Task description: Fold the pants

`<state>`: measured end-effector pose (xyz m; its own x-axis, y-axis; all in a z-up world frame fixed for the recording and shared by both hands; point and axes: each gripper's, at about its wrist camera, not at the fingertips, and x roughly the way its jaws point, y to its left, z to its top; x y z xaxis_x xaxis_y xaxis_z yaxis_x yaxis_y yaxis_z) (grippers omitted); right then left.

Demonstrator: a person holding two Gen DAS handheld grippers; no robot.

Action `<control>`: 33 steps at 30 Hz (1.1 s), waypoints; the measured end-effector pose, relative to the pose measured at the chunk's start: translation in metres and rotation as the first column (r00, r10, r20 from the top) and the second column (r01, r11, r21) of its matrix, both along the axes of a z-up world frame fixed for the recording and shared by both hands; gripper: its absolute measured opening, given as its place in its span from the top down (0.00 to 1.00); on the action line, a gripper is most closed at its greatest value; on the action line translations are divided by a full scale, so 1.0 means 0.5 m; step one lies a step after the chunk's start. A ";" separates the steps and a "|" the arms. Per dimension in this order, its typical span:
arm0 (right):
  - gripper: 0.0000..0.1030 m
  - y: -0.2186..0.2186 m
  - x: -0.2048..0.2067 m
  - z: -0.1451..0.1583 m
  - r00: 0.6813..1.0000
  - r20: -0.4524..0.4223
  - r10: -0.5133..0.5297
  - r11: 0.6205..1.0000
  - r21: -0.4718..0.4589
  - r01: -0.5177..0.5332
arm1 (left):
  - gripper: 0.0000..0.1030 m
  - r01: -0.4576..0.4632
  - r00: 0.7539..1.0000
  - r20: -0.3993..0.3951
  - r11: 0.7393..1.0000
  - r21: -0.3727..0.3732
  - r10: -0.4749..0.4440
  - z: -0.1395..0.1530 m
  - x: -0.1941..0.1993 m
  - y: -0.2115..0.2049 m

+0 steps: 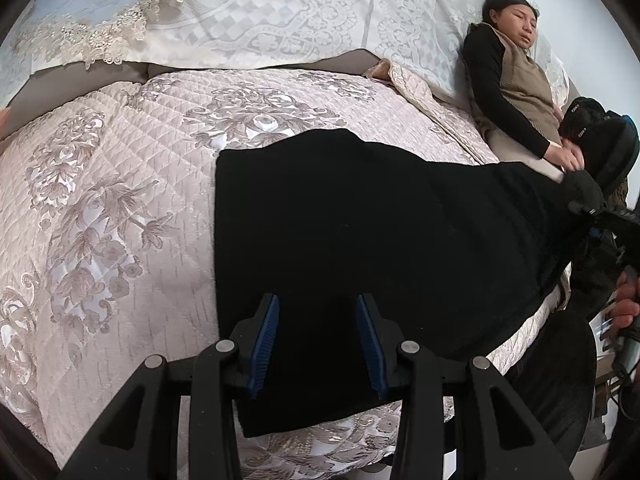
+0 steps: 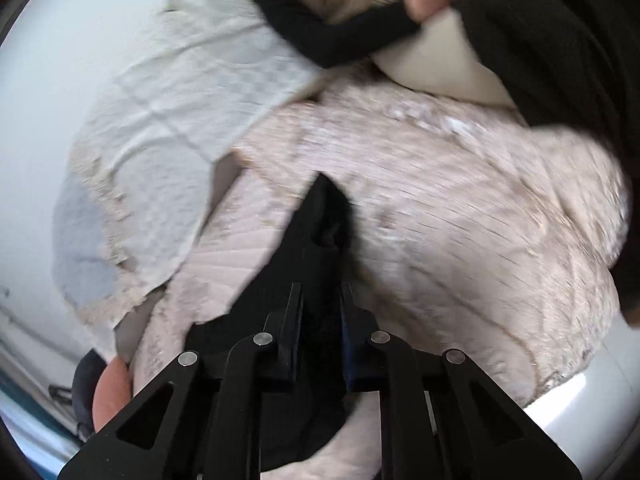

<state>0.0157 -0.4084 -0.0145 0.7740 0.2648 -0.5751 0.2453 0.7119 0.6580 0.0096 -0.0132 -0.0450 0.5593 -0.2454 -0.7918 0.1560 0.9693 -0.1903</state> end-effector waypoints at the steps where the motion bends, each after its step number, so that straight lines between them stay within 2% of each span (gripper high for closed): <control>1: 0.86 0.016 0.000 0.023 0.999 0.027 0.028 1.000 -0.011 -0.027 | 0.58 -0.004 1.000 0.003 1.000 -0.003 0.004 0.001 0.000 0.004; 5: 0.86 0.083 0.012 0.086 0.986 0.097 0.133 0.990 -0.054 -0.128 | 0.58 -0.026 1.000 0.007 0.999 -0.020 0.026 0.004 -0.003 0.022; 9: 0.86 0.171 0.027 0.126 0.959 0.128 0.253 0.965 -0.104 -0.240 | 0.58 -0.051 0.999 0.012 0.998 -0.037 0.051 0.007 -0.011 0.047; 17: 0.86 0.329 0.040 0.150 0.885 0.138 0.444 0.892 -0.157 -0.423 | 0.58 -0.132 0.991 0.014 0.989 -0.068 0.134 0.005 -0.025 0.120; 20: 0.86 0.391 0.046 0.136 0.854 0.113 0.508 0.857 -0.172 -0.486 | 0.58 -0.171 0.985 0.015 0.982 -0.078 0.173 0.003 -0.033 0.154; 29: 0.84 0.577 0.059 0.015 0.743 -0.051 0.668 0.724 -0.189 -0.664 | 0.58 -0.245 0.969 0.019 0.966 -0.084 0.247 0.000 -0.061 0.224; 31: 0.81 0.600 0.058 -0.011 0.723 -0.086 0.685 0.698 -0.207 -0.686 | 0.58 -0.255 0.966 0.018 0.963 -0.087 0.257 -0.002 -0.065 0.234; 33: 0.74 0.619 0.060 -0.045 0.691 -0.136 0.710 0.664 -0.199 -0.721 | 0.58 -0.262 0.964 0.016 0.961 -0.090 0.264 -0.003 -0.066 0.241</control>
